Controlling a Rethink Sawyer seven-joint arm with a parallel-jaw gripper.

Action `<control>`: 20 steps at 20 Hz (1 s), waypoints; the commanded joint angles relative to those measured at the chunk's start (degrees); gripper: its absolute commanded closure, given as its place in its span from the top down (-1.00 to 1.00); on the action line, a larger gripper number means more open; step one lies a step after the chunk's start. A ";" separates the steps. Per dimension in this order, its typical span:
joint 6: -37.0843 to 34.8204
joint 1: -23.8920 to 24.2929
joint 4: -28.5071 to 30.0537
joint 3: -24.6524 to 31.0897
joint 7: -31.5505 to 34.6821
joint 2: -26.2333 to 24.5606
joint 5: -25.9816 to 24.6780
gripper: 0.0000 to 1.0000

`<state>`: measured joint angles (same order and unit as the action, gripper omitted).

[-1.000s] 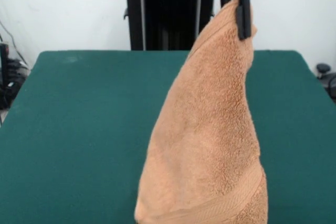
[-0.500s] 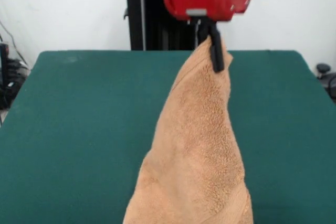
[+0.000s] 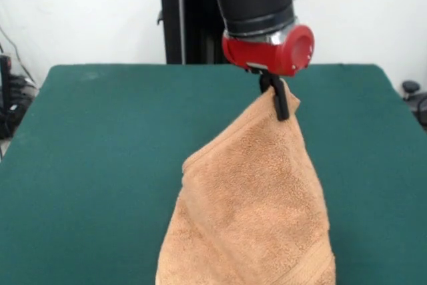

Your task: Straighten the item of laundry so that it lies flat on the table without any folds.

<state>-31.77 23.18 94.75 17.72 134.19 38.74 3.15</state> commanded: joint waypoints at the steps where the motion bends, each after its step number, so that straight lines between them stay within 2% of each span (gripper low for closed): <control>1: 5.14 -1.19 13.69 6.04 3.72 -1.55 1.02 -1.00; 7: 6.27 -1.35 17.47 6.21 5.56 0.84 2.51 -1.00; 12: 13.34 0.02 25.35 10.22 9.02 1.85 4.80 -1.00; 16: 16.67 -1.01 30.31 11.14 12.72 4.36 6.69 -1.00; 20: 20.81 -1.14 34.37 12.70 15.41 4.37 8.69 -1.00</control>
<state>-15.95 23.80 116.47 22.88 134.19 42.88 7.49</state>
